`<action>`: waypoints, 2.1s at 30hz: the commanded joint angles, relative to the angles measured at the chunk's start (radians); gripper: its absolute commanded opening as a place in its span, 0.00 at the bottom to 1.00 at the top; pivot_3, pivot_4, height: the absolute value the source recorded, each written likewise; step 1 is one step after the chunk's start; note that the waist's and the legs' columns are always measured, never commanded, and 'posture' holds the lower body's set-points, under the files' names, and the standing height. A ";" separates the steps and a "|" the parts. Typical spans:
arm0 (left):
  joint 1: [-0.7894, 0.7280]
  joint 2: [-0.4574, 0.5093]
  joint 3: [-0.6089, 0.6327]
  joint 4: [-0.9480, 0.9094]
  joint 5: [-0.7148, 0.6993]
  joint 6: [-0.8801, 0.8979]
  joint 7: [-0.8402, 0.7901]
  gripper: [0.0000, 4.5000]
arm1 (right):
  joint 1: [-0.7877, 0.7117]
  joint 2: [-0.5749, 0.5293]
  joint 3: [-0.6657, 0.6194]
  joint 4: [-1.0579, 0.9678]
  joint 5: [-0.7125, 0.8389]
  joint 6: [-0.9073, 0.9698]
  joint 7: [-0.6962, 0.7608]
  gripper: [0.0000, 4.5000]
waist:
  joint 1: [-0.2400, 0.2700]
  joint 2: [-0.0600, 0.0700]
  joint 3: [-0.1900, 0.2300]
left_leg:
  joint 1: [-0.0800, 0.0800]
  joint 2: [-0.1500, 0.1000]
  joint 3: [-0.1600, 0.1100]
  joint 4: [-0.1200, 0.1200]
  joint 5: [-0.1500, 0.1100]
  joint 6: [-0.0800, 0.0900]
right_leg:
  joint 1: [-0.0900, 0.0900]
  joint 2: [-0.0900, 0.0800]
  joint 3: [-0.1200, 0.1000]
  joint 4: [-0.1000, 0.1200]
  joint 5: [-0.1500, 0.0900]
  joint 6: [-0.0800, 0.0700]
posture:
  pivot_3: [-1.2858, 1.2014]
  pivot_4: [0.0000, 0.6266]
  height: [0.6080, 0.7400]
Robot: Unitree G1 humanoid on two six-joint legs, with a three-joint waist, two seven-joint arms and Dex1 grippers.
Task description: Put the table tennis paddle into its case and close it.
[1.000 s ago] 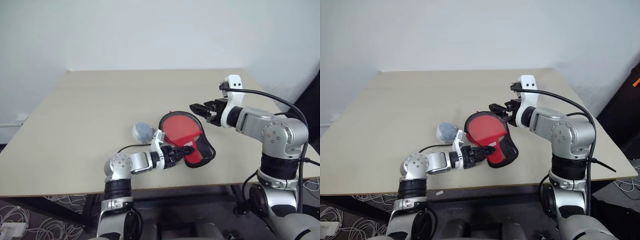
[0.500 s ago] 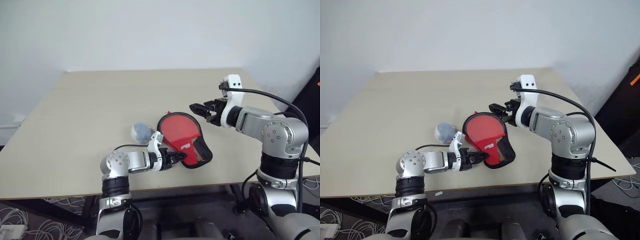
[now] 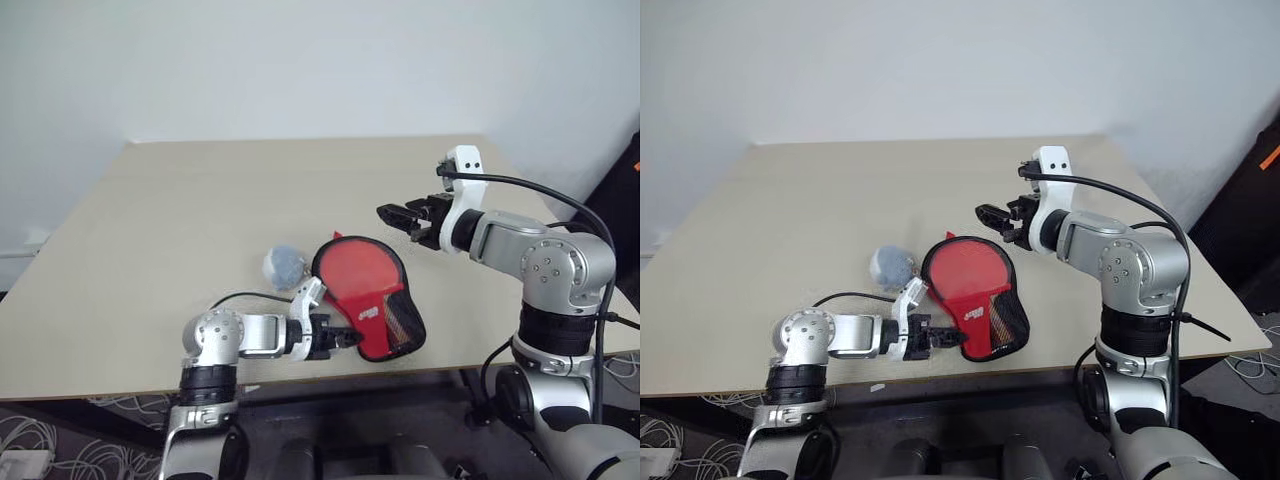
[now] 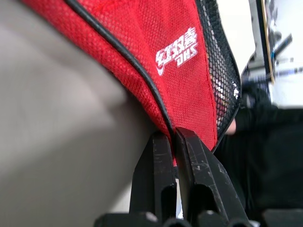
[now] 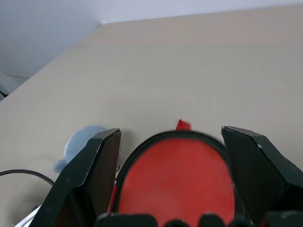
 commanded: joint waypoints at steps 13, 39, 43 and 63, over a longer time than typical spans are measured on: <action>0.123 0.245 -0.168 -0.180 -0.578 -0.080 0.316 0.01 | -0.005 0.027 0.009 -0.036 0.026 0.041 -0.001 0.82 | 0.003 0.000 0.000 | 0.000 0.000 0.000 0.000 0.000 0.000 | 0.000 -0.001 -0.001 -0.001 0.000 0.000 | 0.52 0.00 1.00; 0.013 0.473 -0.134 -0.413 -0.432 -0.492 0.179 0.41 | -0.107 -0.050 0.063 0.141 -0.032 -0.136 0.084 0.82 | 0.007 0.001 0.002 | 0.000 -0.001 0.002 -0.003 0.002 -0.003 | 0.000 -0.002 -0.001 -0.006 -0.002 -0.004 | 0.52 0.00 1.00; 0.019 0.361 -0.210 -0.446 -0.247 -0.559 0.128 0.10 | -0.186 -0.106 0.113 0.273 -0.073 -0.235 0.158 0.82 | 0.001 0.001 0.001 | 0.000 -0.001 0.003 -0.006 0.002 -0.003 | 0.000 -0.001 0.000 -0.009 -0.001 -0.002 | 0.52 0.00 1.00; 0.082 0.148 -0.610 -0.178 0.662 -1.072 -0.244 0.01 | -0.628 0.037 0.545 1.075 -0.365 -0.569 0.843 0.82 | 0.006 0.003 0.003 | -0.001 0.000 0.001 -0.006 0.002 -0.003 | 0.001 0.000 -0.002 -0.010 0.000 -0.001 | 0.52 0.00 1.00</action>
